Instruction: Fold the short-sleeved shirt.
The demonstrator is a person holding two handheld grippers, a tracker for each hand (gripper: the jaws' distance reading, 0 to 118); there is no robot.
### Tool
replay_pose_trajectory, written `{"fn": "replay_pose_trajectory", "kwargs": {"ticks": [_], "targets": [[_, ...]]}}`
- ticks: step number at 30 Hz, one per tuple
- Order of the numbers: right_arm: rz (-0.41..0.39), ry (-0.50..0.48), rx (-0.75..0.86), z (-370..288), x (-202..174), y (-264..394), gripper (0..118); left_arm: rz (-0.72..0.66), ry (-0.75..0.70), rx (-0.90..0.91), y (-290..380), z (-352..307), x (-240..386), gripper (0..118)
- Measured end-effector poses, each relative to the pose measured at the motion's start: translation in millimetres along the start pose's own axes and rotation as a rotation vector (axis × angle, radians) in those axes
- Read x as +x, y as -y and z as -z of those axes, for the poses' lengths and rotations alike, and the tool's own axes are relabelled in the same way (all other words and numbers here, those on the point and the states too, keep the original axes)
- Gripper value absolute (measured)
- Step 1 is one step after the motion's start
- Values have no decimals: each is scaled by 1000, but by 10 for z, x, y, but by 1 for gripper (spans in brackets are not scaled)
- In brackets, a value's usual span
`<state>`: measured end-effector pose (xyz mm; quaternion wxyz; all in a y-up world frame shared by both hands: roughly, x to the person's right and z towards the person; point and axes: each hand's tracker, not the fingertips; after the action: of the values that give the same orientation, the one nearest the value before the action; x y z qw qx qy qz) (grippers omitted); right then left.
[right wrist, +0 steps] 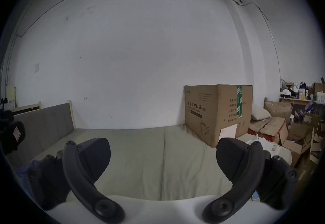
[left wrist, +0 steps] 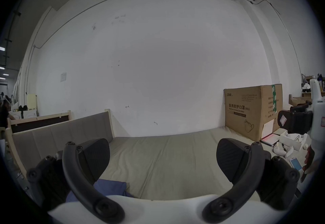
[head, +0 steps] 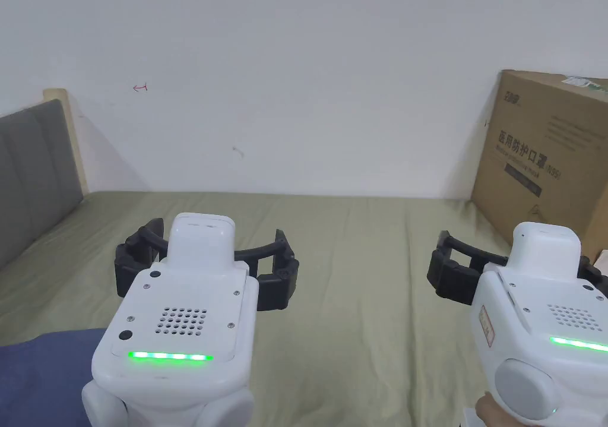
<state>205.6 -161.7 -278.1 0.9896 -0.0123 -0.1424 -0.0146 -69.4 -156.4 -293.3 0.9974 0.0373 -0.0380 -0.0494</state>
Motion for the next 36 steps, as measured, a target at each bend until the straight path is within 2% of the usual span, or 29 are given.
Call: {"fn": "replay_pose_trajectory", "kwargs": {"ticks": [4, 13, 17, 23, 31, 36], "targets": [[-42, -3, 17, -20, -57, -4, 118, -8, -13, -4, 10, 7, 19, 118], [-27, -39, -21, -17, -32, 33, 118, -14, 14, -10, -14, -5, 40, 118], [-77, -14, -2, -46, -64, 49, 118, -41, 30, -37, -29, 24, 24, 118], [-82, -41, 9, -86, -87, 31, 118, -81, 32, -42, -31, 35, -16, 118], [-98, -48, 8, -110, -125, 47, 118, -61, 12, -36, -17, 15, -23, 118], [-131, -23, 4, -106, -169, 64, 118, -69, 16, -39, -11, 10, -26, 118]]}}
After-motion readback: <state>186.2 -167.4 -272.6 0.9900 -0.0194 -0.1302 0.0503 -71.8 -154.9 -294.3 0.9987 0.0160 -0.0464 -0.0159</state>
